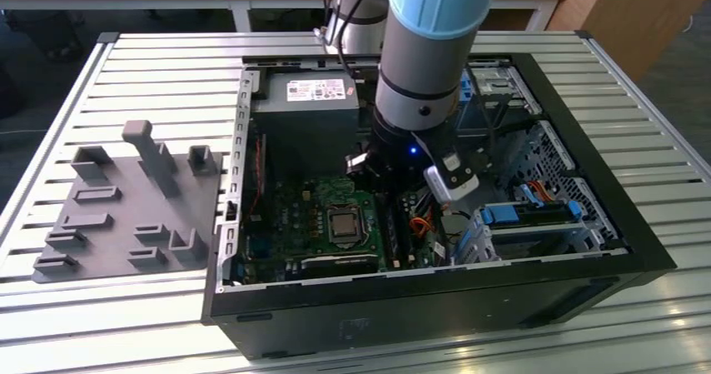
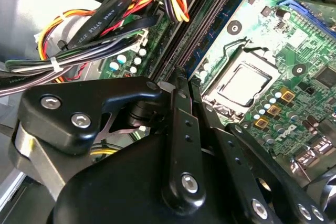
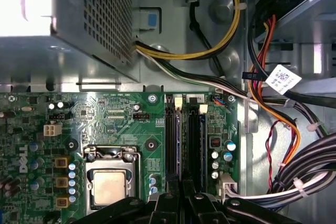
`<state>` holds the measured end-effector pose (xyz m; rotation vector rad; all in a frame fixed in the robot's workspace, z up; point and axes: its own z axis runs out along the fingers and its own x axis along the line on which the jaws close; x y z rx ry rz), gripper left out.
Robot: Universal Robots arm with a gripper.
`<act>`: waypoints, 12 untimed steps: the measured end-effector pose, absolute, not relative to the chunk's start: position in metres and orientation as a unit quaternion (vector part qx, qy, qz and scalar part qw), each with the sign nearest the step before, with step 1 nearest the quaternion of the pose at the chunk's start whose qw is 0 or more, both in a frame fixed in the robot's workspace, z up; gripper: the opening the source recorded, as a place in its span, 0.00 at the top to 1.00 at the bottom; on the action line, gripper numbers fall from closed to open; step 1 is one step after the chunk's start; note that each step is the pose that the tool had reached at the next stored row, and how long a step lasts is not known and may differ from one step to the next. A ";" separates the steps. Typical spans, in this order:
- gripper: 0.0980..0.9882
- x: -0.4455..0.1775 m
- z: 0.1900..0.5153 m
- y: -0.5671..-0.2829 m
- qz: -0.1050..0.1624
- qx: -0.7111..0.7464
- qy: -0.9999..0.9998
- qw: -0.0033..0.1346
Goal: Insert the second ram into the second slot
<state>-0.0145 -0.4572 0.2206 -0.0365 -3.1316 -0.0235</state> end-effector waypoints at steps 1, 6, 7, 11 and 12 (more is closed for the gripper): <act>0.96 -0.014 0.220 -0.457 -0.007 -0.012 -1.000 0.005; 0.96 -0.014 0.217 -0.457 -0.006 -0.012 -1.000 0.005; 0.96 -0.014 0.217 -0.457 -0.006 -0.012 -1.000 0.005; 0.96 -0.014 0.217 -0.457 -0.006 -0.012 -1.000 0.005; 0.96 -0.014 0.217 -0.457 -0.006 -0.011 -1.000 0.005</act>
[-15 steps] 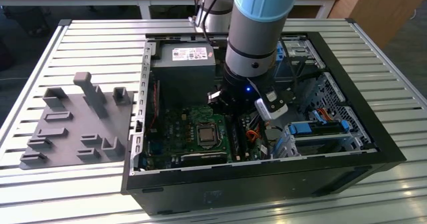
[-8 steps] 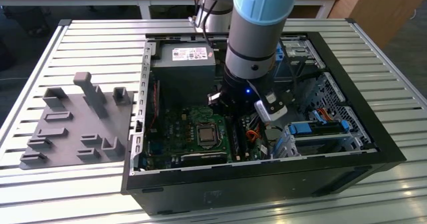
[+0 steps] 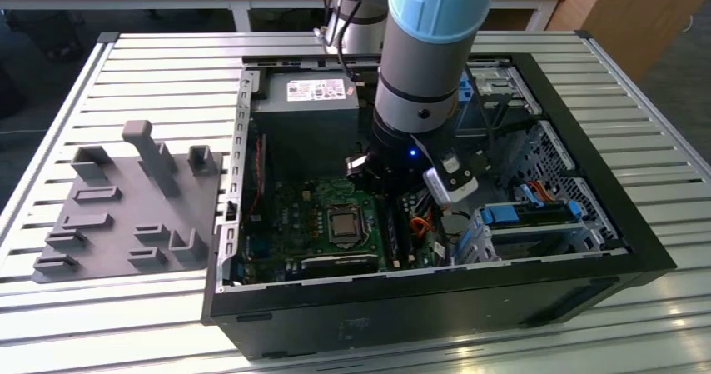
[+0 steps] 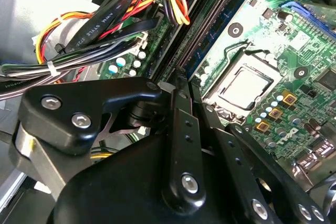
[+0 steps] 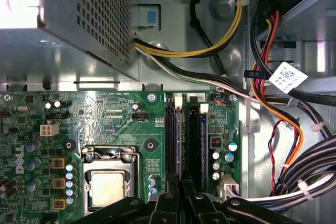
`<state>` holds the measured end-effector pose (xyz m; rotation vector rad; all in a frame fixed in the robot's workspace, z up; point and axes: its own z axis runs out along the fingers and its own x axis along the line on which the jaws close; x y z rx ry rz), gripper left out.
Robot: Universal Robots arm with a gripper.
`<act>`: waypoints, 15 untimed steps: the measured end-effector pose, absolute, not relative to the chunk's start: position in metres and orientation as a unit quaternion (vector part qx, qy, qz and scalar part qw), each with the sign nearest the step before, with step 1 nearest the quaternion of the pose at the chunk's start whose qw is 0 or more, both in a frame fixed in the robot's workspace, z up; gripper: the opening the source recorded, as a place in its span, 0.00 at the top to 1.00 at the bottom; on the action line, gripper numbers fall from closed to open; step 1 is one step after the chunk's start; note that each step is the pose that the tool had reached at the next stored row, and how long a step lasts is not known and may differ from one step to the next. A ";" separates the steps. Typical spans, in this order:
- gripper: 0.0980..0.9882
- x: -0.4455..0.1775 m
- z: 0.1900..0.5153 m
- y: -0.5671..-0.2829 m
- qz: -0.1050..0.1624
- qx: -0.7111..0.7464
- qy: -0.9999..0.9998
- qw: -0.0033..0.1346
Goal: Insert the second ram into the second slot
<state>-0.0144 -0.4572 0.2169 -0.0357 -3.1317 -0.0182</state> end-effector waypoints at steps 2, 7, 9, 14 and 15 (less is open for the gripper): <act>0.96 -0.014 0.217 -0.457 -0.006 -0.011 -1.000 0.005; 0.96 -0.014 0.216 -0.457 -0.006 -0.011 -1.000 0.005; 0.96 -0.014 0.216 -0.457 -0.006 -0.010 -1.000 0.005; 0.96 -0.014 0.217 -0.456 -0.006 -0.009 -1.000 0.005; 0.96 -0.014 0.217 -0.456 -0.006 -0.009 -1.000 0.005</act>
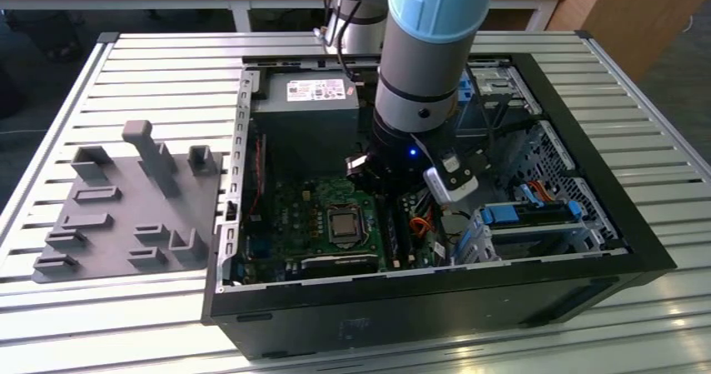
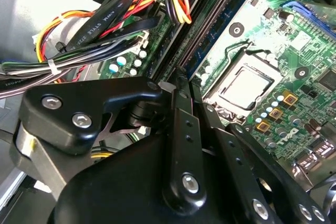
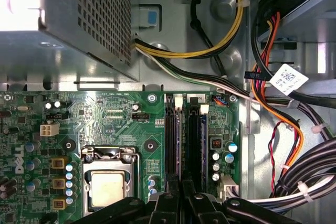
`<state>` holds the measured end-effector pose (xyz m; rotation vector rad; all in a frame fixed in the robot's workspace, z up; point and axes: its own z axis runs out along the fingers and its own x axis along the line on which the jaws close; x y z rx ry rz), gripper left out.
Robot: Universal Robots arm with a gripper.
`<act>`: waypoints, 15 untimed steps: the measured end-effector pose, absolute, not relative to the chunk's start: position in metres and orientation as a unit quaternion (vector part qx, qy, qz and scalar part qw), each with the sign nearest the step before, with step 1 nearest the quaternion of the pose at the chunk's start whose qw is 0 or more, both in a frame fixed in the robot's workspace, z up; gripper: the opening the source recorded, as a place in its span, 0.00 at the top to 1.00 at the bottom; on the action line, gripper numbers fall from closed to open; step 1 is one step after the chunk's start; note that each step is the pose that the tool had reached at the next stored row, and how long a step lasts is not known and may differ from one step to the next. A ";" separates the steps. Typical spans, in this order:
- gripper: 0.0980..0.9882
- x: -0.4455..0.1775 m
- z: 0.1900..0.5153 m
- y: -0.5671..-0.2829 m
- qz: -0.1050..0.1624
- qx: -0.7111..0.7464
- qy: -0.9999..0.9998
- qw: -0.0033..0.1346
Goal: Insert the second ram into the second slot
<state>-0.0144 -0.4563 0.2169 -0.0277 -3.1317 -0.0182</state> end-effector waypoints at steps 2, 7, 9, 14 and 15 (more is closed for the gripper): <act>0.96 -0.014 0.217 -0.456 -0.006 -0.008 -1.000 0.005; 0.96 -0.014 0.214 -0.456 -0.006 -0.007 -1.000 0.005; 0.96 -0.014 0.212 -0.456 -0.006 -0.007 -1.000 0.005; 0.96 -0.014 0.211 -0.456 -0.006 -0.007 -1.000 0.006; 0.96 -0.014 0.211 -0.456 -0.006 -0.007 -1.000 0.006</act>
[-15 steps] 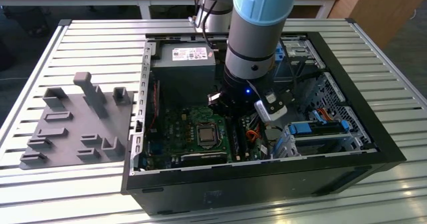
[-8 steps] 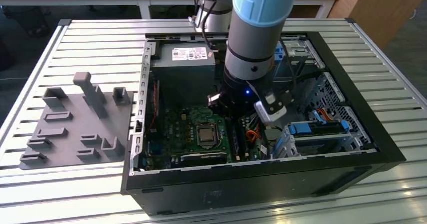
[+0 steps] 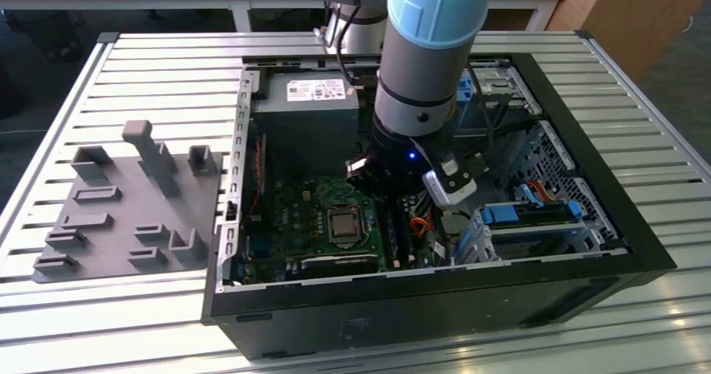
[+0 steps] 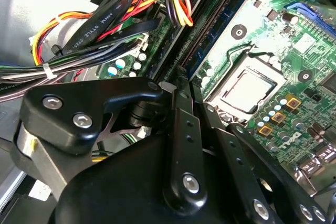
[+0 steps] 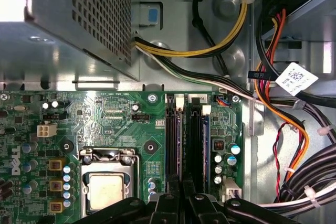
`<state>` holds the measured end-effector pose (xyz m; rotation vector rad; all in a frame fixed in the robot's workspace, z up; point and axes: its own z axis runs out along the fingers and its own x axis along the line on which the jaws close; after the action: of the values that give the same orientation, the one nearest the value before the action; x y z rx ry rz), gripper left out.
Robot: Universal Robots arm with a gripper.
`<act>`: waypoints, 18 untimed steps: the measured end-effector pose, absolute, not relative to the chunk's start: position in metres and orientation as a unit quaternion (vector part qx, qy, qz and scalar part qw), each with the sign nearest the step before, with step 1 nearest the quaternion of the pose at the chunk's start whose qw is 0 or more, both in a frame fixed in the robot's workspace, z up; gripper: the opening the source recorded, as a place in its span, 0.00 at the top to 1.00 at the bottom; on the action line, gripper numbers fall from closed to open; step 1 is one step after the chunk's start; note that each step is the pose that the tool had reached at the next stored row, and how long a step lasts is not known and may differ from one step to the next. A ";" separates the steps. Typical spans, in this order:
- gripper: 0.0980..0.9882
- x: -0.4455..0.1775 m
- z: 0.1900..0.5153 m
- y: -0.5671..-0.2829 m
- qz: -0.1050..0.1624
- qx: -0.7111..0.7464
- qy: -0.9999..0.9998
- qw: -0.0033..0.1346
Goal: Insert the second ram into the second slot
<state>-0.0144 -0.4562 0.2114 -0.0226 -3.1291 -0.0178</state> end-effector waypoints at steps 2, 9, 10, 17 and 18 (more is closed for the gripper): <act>0.96 -0.014 0.211 -0.456 -0.006 -0.007 -1.000 0.006; 0.95 -0.014 0.211 -0.456 -0.006 -0.007 -1.000 0.006; 0.88 -0.014 0.211 -0.456 -0.006 -0.007 -1.000 0.006; 0.88 -0.014 0.218 -0.456 -0.006 -0.007 -1.000 0.006; 0.88 -0.014 0.220 -0.456 -0.006 -0.007 -1.000 0.006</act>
<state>-0.0144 -0.4562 0.2197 -0.0227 -3.1291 -0.0181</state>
